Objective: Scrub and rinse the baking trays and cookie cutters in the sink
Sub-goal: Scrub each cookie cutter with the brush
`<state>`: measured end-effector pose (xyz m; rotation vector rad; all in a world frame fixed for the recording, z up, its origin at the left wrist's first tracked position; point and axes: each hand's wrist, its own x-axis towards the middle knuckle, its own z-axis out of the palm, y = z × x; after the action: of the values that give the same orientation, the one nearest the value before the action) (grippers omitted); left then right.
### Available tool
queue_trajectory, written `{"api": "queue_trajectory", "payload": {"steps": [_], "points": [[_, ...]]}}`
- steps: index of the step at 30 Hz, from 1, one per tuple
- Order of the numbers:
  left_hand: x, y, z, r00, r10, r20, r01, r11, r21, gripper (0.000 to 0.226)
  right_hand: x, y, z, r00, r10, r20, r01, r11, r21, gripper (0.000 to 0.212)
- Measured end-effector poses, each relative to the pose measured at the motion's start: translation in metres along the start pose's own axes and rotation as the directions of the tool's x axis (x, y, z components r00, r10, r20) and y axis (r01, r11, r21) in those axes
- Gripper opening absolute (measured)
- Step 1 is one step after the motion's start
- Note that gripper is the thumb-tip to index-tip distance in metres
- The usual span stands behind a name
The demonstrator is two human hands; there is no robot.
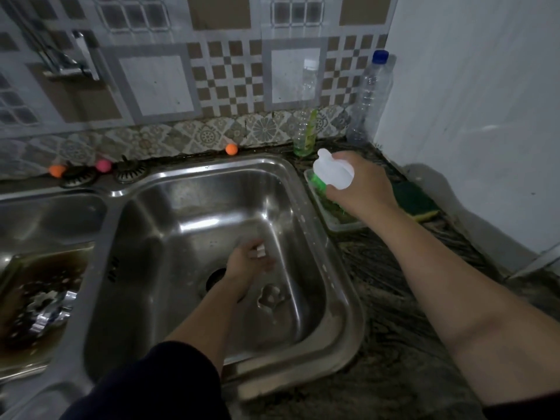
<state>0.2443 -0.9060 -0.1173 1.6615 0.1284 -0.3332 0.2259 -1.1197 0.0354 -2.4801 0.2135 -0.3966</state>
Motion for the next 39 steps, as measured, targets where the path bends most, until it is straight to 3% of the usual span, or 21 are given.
{"api": "queue_trajectory", "payload": {"steps": [2,5,10,15,19,23,28,32,35,39], "points": [[-0.004,0.021,-0.009,0.997,0.025,0.076,-0.005,0.968,-0.25,0.035,-0.008,-0.018,0.004,0.998,-0.054,-0.036,0.056,0.996,0.074,0.059],[-0.011,0.04,-0.029,0.982,0.082,0.171,0.002,0.897,-0.442,0.021,-0.028,-0.046,0.023,0.996,-0.087,-0.01,0.088,0.982,0.168,0.059],[-0.019,0.051,-0.072,0.986,0.073,0.15,0.016,0.853,-0.522,0.026,-0.064,-0.079,0.078,0.984,-0.157,0.082,0.136,0.967,0.218,0.059],[-0.029,0.046,-0.119,0.988,-0.023,0.156,0.104,0.84,-0.532,0.03,-0.083,-0.11,0.118,0.985,-0.15,0.087,0.123,0.957,0.262,0.06],[-0.036,0.045,-0.148,0.991,-0.022,0.134,0.092,0.836,-0.541,0.034,-0.085,-0.132,0.13,0.984,-0.18,-0.015,0.177,0.944,0.279,0.061],[-0.041,0.054,-0.158,0.988,-0.063,0.143,0.129,0.846,-0.518,0.037,-0.09,-0.144,0.15,0.962,-0.27,0.036,0.259,0.946,0.194,0.06],[-0.049,0.063,-0.164,0.984,-0.091,0.152,0.154,0.863,-0.481,0.027,-0.082,-0.153,0.154,0.989,-0.138,-0.058,0.148,0.958,0.246,0.058],[-0.047,0.06,-0.175,0.976,-0.136,0.17,0.203,0.855,-0.477,0.027,-0.098,-0.159,0.158,0.969,-0.247,0.011,0.241,0.953,0.182,0.058],[-0.051,0.057,-0.175,0.963,-0.172,0.207,0.248,0.866,-0.435,0.024,-0.091,-0.156,0.155,0.993,-0.114,-0.029,0.118,0.97,0.214,0.057],[-0.048,0.056,-0.178,0.991,-0.092,0.1,0.117,0.951,-0.287,0.034,-0.096,-0.157,0.152,0.984,-0.172,0.036,0.161,0.964,0.213,0.059]]}}
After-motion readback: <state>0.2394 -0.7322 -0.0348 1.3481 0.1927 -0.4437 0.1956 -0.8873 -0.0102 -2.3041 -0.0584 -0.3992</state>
